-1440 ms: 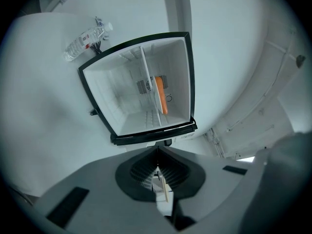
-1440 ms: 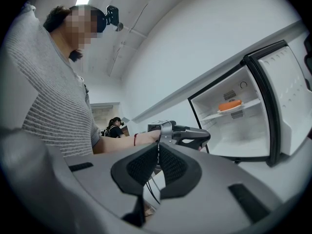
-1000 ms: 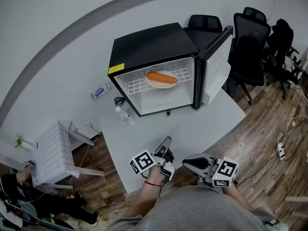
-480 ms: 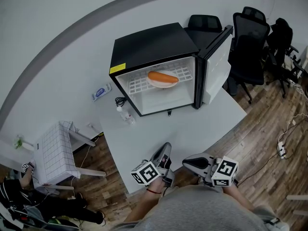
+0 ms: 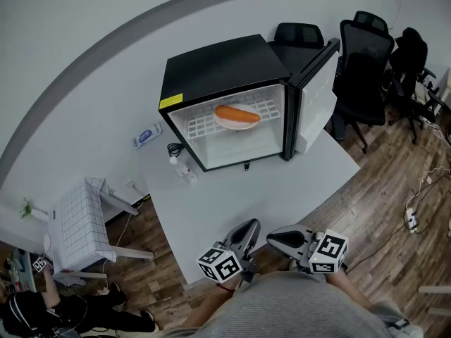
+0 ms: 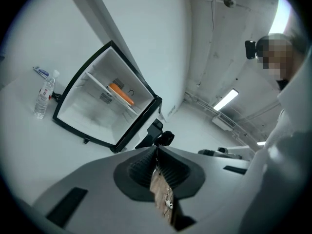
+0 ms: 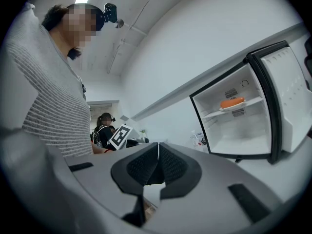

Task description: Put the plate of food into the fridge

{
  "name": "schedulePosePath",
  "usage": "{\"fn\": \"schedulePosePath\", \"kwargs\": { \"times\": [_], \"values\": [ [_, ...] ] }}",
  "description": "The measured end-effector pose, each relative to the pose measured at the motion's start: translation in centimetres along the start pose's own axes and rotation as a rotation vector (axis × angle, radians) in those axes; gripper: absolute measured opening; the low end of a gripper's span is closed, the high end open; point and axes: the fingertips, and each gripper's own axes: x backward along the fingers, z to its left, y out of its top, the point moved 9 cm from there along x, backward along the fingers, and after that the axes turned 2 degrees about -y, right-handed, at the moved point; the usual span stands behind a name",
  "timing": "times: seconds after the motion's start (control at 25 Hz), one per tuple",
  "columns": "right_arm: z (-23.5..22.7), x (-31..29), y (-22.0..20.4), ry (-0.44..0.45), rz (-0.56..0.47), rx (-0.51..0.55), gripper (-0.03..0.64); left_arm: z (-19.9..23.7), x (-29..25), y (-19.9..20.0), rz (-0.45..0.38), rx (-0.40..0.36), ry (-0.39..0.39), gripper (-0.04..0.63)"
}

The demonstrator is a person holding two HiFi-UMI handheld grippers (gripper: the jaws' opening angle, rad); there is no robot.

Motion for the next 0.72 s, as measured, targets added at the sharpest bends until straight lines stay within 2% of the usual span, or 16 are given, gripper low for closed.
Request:
{"fn": "schedulePosePath", "kwargs": {
  "times": [0.2, 0.28, 0.52, 0.72],
  "values": [
    [0.1, 0.1, -0.1, 0.004, -0.002, -0.001, 0.014, -1.6, 0.2, -1.1, 0.019, -0.184, -0.015, 0.012],
    [-0.1, 0.2, 0.0, 0.001, -0.004, -0.001, 0.014, -2.1, 0.1, -1.4, 0.015, -0.233, -0.034, 0.012],
    [-0.2, 0.3, 0.1, 0.001, -0.005, -0.002, 0.015, -2.6, -0.1, -1.3, 0.033, -0.314, -0.064, 0.011],
    [-0.3, 0.2, 0.0, 0.003, -0.002, -0.003, 0.015, -2.6, -0.3, -1.8, 0.06, -0.312, -0.061, 0.012]
  ]
}}
